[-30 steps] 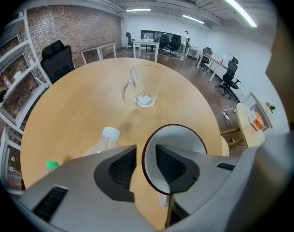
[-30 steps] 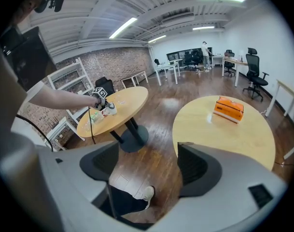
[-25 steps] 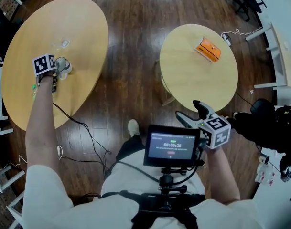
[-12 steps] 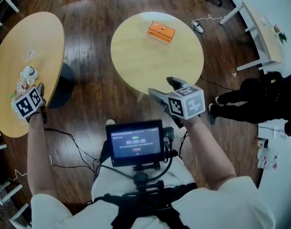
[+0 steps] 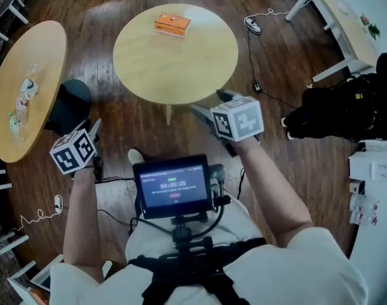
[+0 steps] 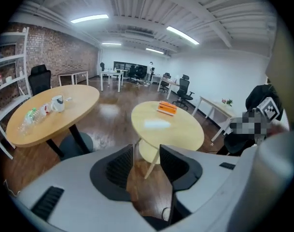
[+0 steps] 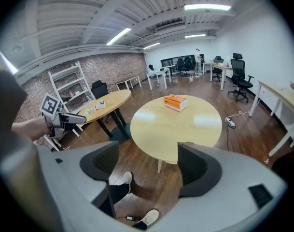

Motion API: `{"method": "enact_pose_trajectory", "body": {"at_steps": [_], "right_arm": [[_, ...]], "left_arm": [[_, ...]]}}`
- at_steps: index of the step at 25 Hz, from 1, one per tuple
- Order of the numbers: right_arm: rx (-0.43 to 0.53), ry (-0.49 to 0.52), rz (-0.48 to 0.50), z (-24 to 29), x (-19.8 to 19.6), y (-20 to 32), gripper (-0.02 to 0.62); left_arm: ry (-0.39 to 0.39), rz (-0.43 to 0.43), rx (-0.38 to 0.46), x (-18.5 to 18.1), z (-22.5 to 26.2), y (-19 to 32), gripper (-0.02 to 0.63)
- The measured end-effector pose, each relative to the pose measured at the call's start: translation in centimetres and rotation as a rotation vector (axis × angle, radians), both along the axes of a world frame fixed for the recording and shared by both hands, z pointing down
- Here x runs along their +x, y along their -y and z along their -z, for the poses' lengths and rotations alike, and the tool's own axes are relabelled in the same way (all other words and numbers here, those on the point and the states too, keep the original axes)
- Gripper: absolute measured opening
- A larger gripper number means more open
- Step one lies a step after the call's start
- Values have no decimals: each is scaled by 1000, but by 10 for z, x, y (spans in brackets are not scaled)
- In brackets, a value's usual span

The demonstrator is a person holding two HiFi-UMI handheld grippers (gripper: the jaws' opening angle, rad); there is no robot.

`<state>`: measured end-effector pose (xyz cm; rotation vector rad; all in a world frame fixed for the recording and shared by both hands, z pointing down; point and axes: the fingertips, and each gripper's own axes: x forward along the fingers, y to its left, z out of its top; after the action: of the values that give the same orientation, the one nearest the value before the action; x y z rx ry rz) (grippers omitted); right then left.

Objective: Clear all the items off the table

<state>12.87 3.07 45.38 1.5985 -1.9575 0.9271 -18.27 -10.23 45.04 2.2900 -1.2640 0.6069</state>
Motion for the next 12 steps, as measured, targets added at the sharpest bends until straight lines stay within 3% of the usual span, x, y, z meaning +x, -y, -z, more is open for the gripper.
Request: {"method": "enact_pose_trajectory", "body": {"at_steps": [5, 12], "right_arm": [[9, -2, 5, 4, 36, -58, 388], [10, -12, -2, -1, 30, -71, 394]], "left_arm": [[-33, -57, 8, 71, 12, -79, 181], [-51, -137, -23, 97, 2, -110, 184]]}}
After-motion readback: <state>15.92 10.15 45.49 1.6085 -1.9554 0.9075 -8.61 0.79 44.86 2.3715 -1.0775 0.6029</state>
